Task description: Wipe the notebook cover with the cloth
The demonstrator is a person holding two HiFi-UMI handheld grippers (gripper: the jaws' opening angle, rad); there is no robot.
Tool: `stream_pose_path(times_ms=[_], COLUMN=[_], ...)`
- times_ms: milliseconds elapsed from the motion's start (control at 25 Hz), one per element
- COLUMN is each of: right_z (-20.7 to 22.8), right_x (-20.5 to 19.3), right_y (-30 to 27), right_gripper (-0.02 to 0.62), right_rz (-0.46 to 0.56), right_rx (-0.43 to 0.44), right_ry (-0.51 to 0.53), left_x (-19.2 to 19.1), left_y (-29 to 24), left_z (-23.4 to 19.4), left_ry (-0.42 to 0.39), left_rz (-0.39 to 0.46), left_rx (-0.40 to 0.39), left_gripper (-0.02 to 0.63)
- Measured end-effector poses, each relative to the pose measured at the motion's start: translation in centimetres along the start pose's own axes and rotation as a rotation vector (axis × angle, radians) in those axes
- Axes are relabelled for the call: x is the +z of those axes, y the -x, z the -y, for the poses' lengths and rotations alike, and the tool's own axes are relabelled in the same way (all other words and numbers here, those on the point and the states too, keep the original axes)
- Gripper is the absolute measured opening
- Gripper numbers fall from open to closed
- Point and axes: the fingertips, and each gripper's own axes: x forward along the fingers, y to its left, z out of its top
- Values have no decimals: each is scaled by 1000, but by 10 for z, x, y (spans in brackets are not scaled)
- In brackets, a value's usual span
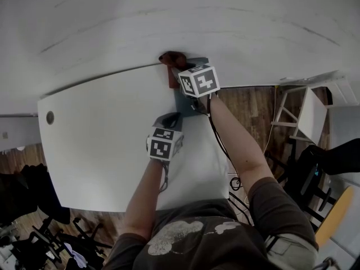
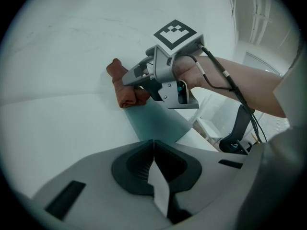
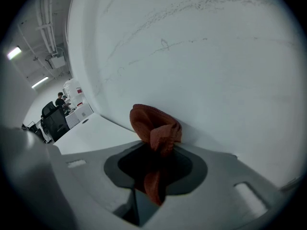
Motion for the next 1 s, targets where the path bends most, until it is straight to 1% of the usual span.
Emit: stream_pose_path(times_ms=[200,360,600,800,1000], right_z=[7,14,31,46,63], right_x=[-1,-6,-11,-16,-22], right_y=[3,7,17,27,40], right_gripper=[107,107,107,107,107], right_rz=[3,-2,0,3,5], right_rx=[4,-7,-29,-52,-77], right_ry=[-15,-36,-63,-86,-104], left_x=[1,0,1,1,1], left_y=[-3,-1,-3,-4,-4], left_z=[-3,0,-5,-5,-3], left_ry=[-5,11,1,20,12], left_rz=[11,-2,12,10,1], left_rx=[14,4,22,28,25], left_gripper=[6,6,6,6,6])
